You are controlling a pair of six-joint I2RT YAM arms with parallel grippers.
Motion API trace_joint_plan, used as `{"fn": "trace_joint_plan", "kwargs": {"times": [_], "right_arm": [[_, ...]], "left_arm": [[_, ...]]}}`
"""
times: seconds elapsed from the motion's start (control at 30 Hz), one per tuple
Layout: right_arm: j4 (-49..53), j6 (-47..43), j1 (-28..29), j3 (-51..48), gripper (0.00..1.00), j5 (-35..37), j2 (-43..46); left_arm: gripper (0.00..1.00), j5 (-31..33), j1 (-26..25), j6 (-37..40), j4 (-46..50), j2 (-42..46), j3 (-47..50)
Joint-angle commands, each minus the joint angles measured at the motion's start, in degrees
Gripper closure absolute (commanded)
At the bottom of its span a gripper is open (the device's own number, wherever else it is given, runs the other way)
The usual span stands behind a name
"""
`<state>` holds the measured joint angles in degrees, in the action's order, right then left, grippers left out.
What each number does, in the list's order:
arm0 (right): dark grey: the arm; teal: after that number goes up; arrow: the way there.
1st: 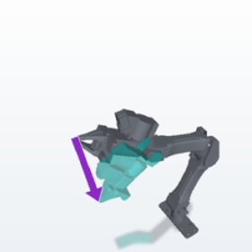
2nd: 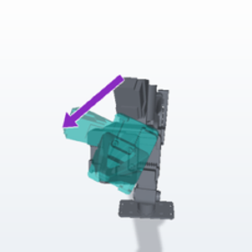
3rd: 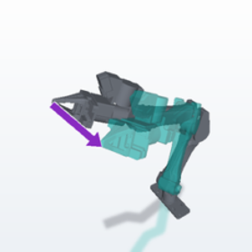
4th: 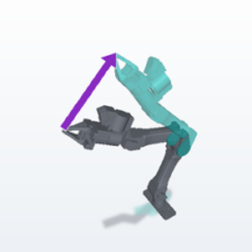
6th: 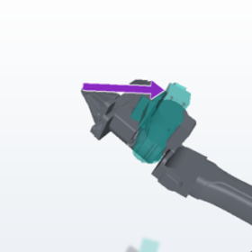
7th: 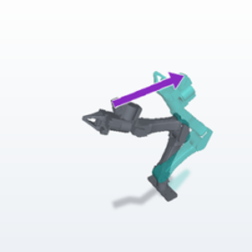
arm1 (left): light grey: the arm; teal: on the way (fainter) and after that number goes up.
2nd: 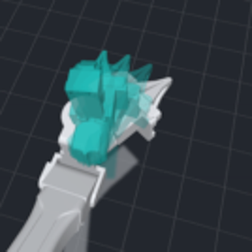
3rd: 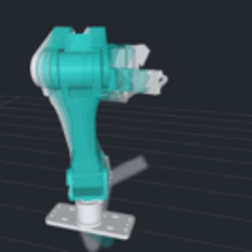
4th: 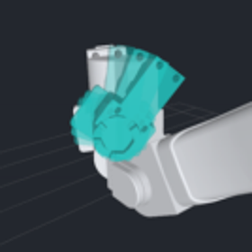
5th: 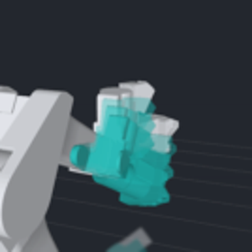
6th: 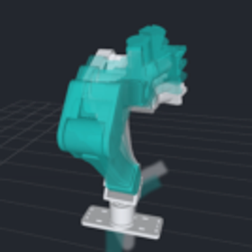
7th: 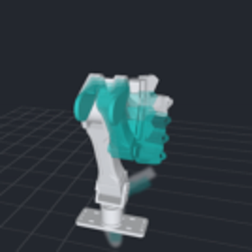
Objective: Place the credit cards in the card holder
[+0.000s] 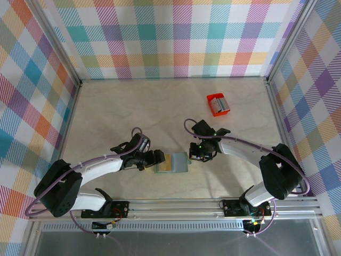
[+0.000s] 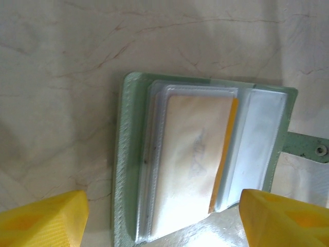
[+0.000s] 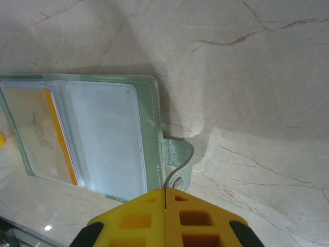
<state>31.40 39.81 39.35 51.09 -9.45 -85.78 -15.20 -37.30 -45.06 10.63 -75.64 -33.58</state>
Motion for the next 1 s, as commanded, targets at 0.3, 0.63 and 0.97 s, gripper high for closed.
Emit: {"fn": "trace_joint_plan", "kwargs": {"times": [0.3, 0.63, 0.97], "right_arm": [[-0.64, 0.44, -0.24, -0.48, 1.0, -1.51, 0.35], [-0.54, 0.44, -0.24, -0.46, 1.0, -1.97, 0.72], [-1.49, 1.14, -0.24, -1.14, 1.0, -3.2, 1.05]], "left_arm": [[0.23, -0.71, -0.67, 4.1, 0.61, -1.7, -2.19], [0.23, 0.52, -1.54, 5.17, 1.96, -2.52, -3.07], [0.23, 1.61, -2.59, 5.17, 1.39, -3.72, -3.24]]}}
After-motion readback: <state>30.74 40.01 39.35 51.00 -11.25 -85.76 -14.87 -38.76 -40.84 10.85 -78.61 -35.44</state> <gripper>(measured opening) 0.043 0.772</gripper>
